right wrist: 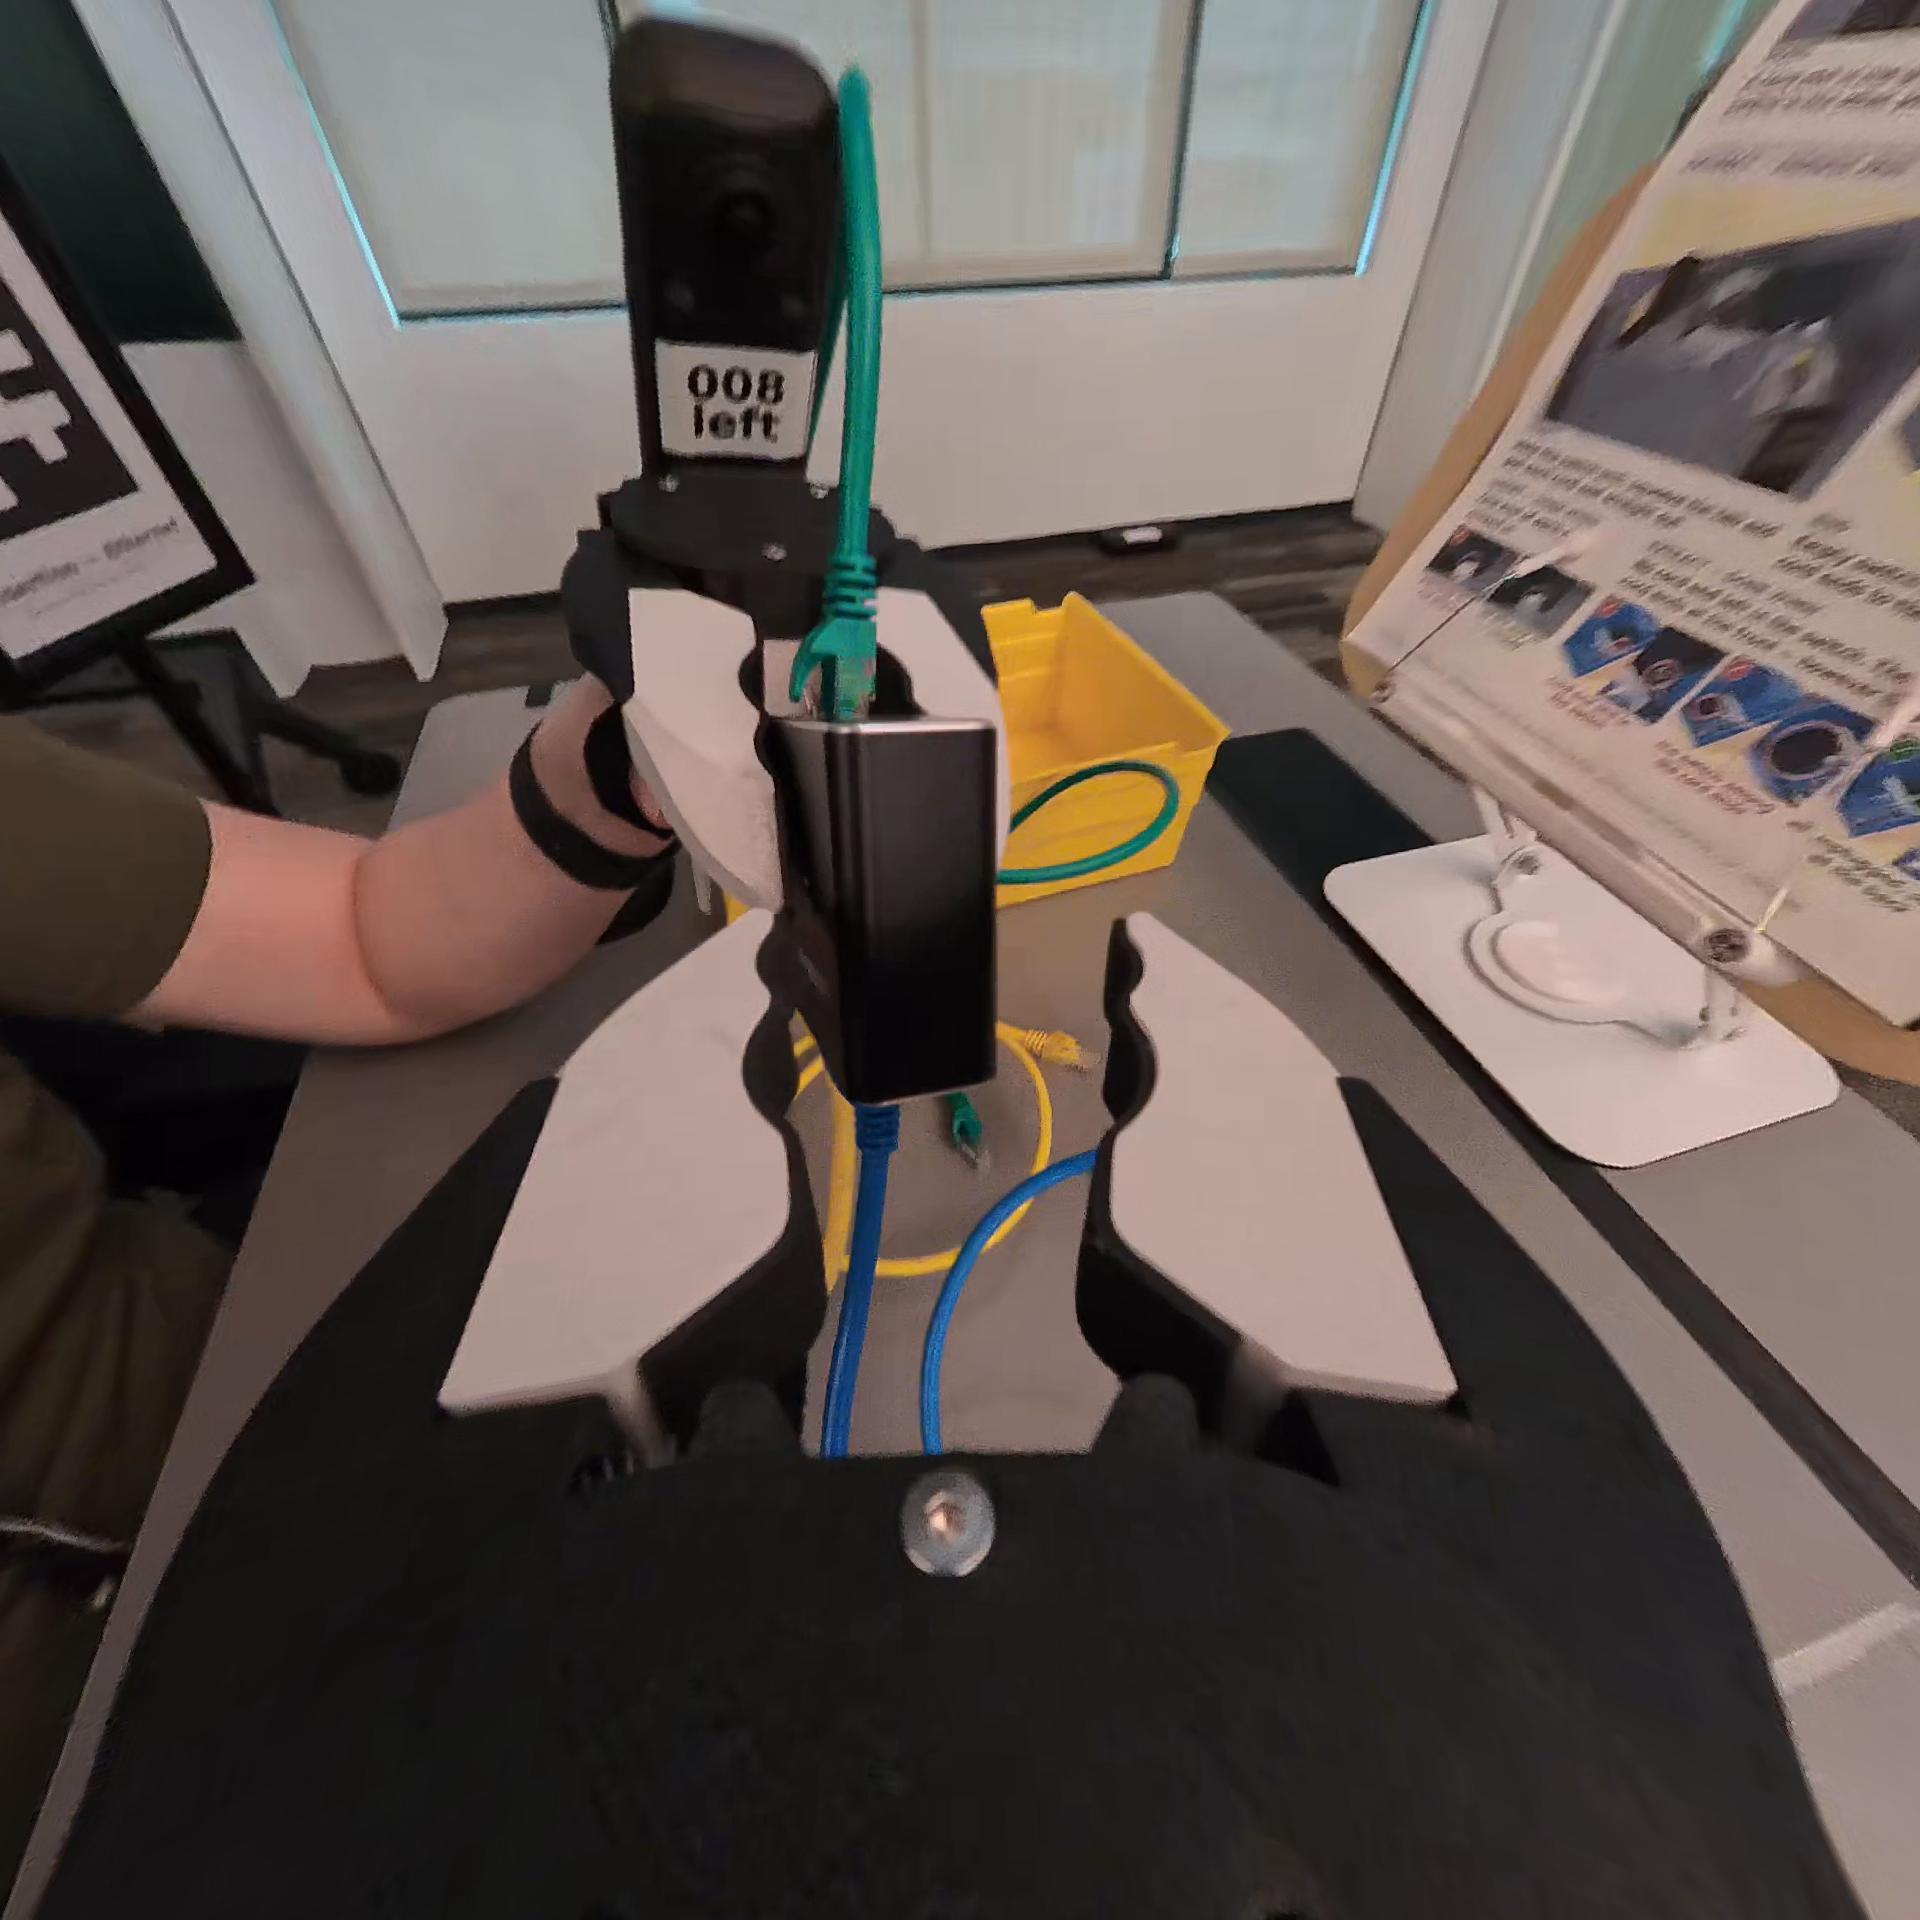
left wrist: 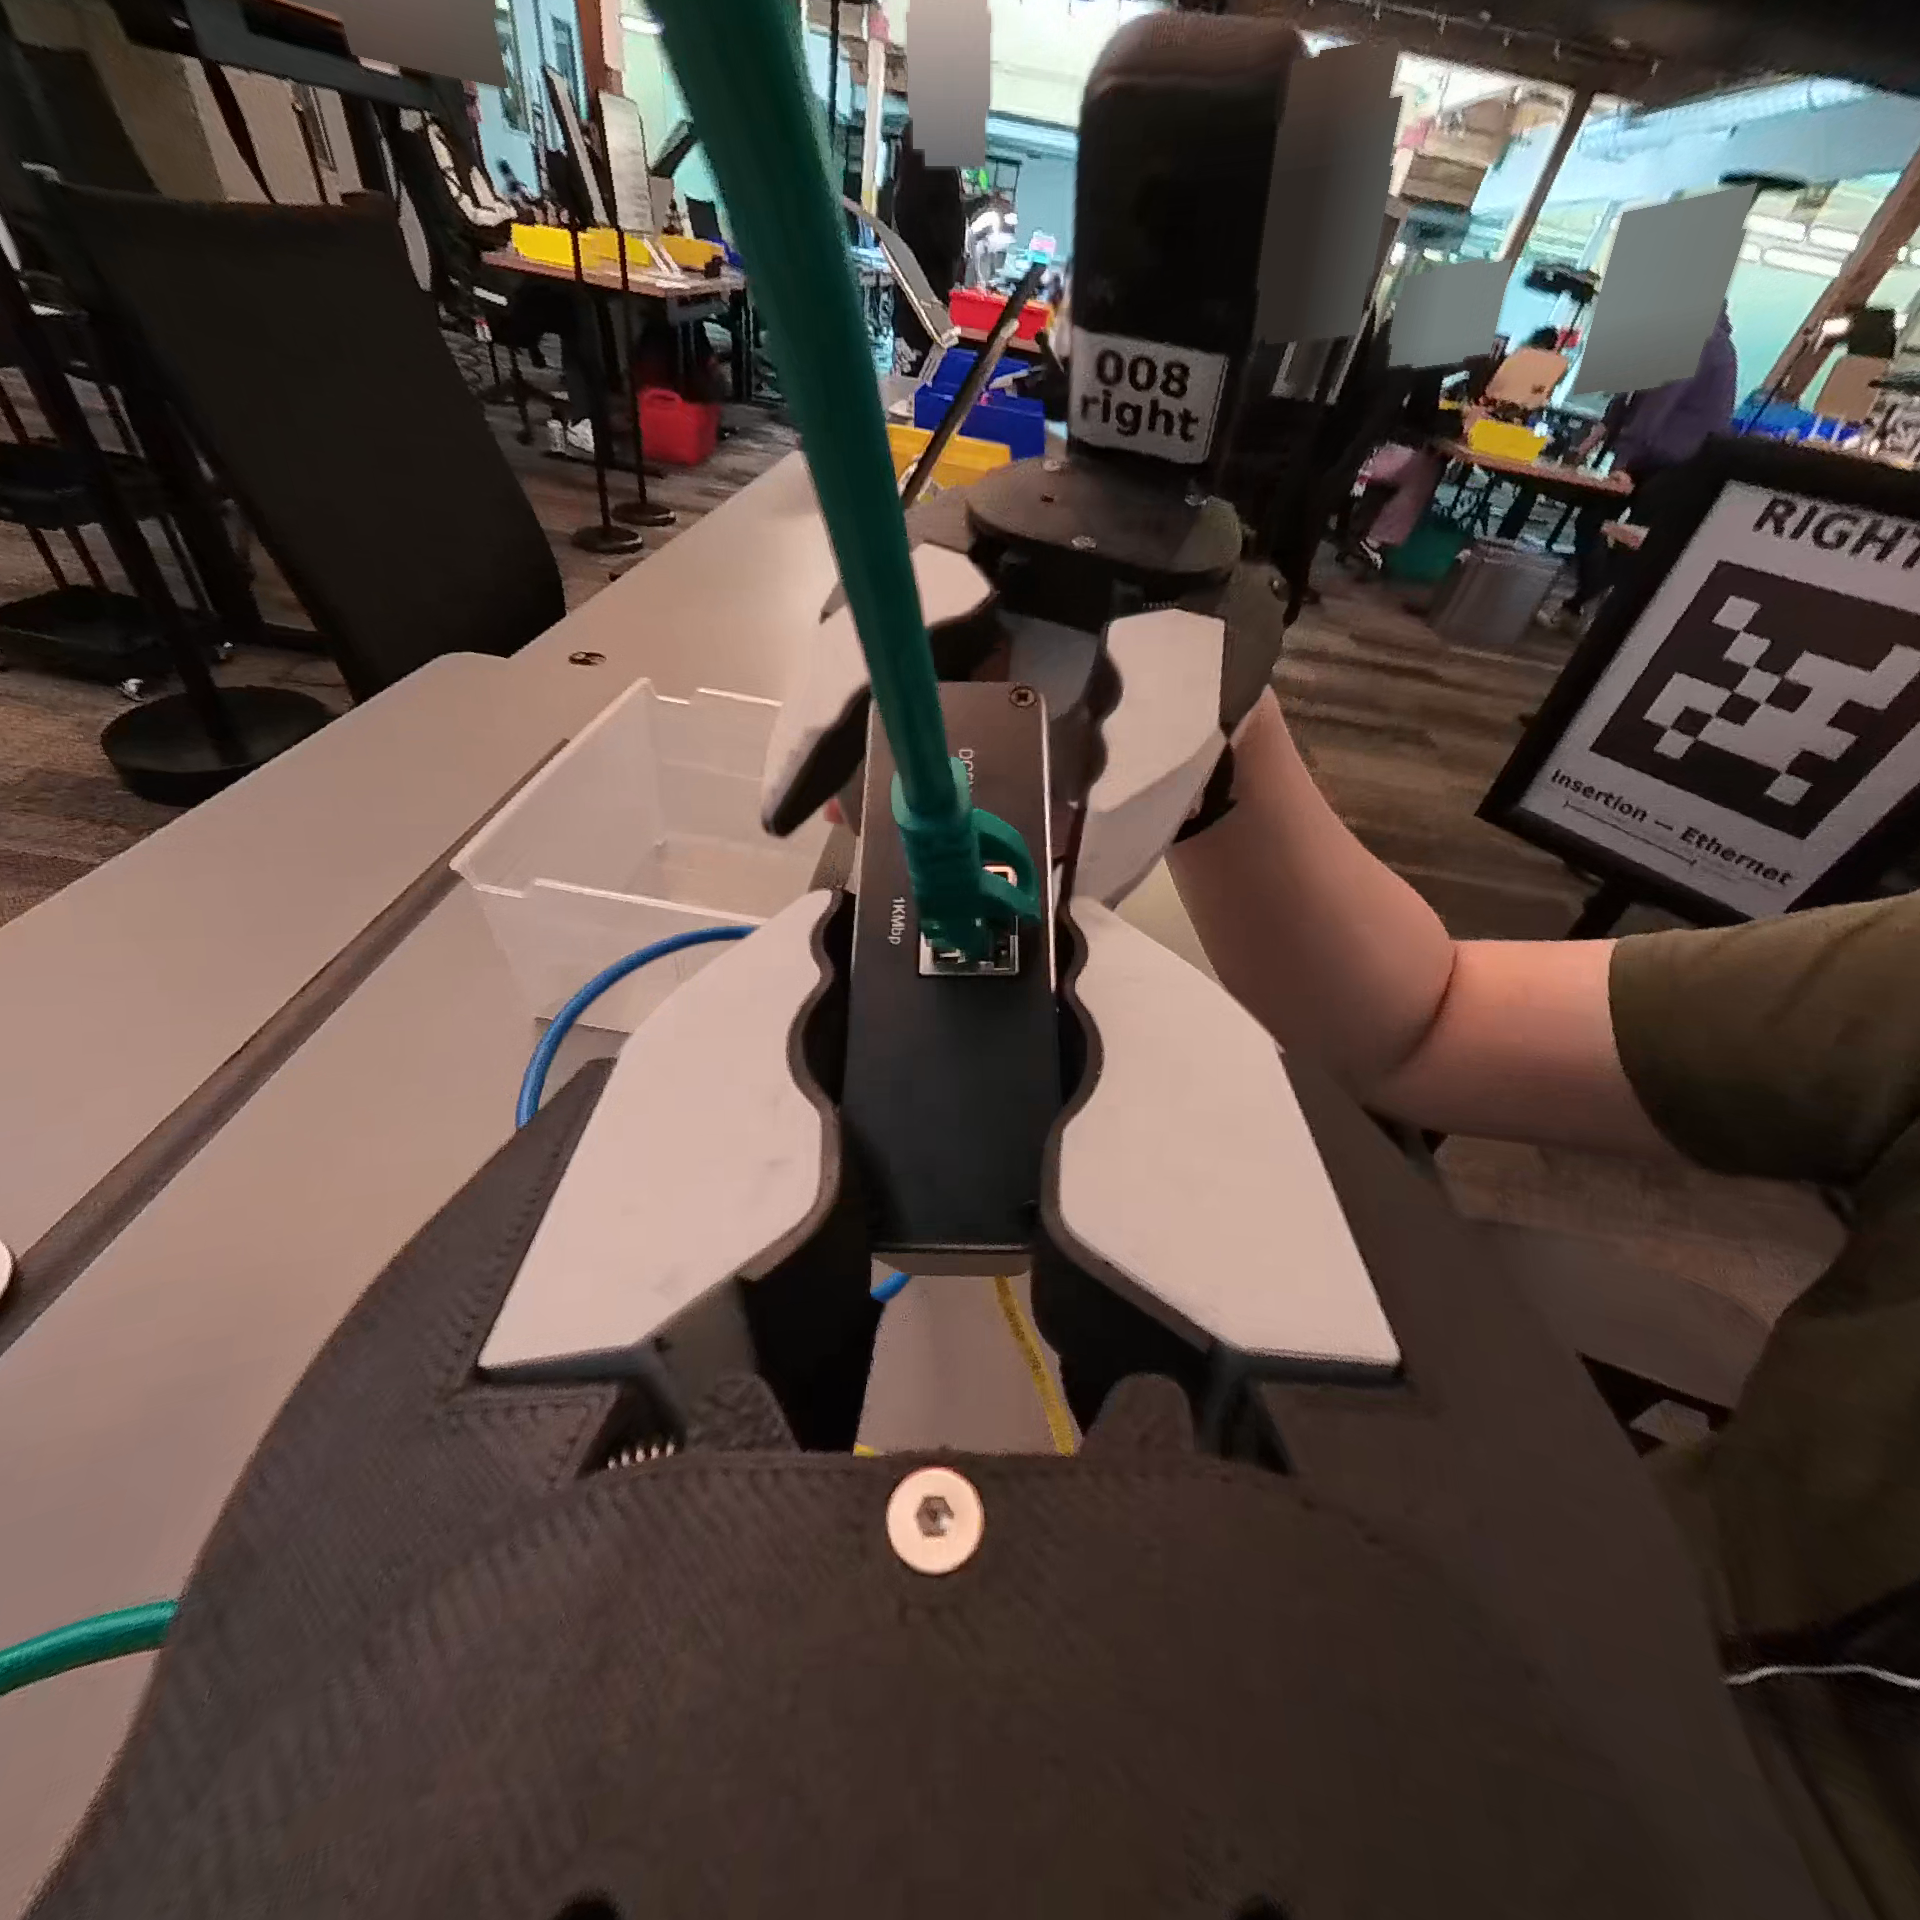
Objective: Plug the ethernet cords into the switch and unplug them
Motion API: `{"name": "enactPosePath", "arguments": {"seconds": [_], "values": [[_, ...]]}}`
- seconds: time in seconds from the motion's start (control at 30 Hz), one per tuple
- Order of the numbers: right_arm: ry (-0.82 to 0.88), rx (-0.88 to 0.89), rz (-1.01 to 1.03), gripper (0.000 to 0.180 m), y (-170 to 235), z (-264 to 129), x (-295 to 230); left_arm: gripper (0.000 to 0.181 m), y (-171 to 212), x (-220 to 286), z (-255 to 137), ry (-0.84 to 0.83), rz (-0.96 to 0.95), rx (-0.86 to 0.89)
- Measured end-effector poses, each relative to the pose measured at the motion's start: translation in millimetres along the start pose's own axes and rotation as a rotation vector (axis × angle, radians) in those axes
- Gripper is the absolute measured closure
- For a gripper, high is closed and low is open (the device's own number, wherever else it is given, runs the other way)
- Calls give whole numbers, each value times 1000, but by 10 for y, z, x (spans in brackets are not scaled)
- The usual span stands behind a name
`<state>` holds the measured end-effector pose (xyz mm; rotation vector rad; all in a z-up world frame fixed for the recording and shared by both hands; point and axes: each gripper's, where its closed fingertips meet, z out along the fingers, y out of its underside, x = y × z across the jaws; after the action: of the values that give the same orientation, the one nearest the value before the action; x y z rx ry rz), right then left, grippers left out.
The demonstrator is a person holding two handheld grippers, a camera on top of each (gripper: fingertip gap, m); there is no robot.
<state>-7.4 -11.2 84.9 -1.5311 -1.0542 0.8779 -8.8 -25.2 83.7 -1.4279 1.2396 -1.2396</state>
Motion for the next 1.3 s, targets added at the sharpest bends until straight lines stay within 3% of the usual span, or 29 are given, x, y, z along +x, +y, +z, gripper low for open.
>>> {"name": "enactPosePath", "arguments": {"seconds": [0.17,0.4,0.53,0.7,0.8,1.0,1.1,1.23,1.3], "values": [[-54,3,-49,130,13,49,-64,145,17,6,-30,3,16,-25],[-126,-40,-53,124,78,74,-151,146,85,100,-36,22,120,-98],[-239,-133,-162,147,235,145,-392,145,109,232,1,76,130,-124],[-213,-93,-102,147,75,132,-343,138,66,174,-110,38,132,-127],[-217,-87,-87,147,79,82,-314,148,112,135,-174,34,143,-154],[-228,-205,-81,143,284,161,-369,149,235,186,-65,55,151,-226],[-187,-204,-101,144,260,149,-282,149,147,120,-45,11,124,-160],[-111,-118,-51,143,116,94,-107,124,-248,221,-252,57,-7,44],[-82,-46,15,143,30,50,8,129,-483,320,-448,126,-118,181]]}}
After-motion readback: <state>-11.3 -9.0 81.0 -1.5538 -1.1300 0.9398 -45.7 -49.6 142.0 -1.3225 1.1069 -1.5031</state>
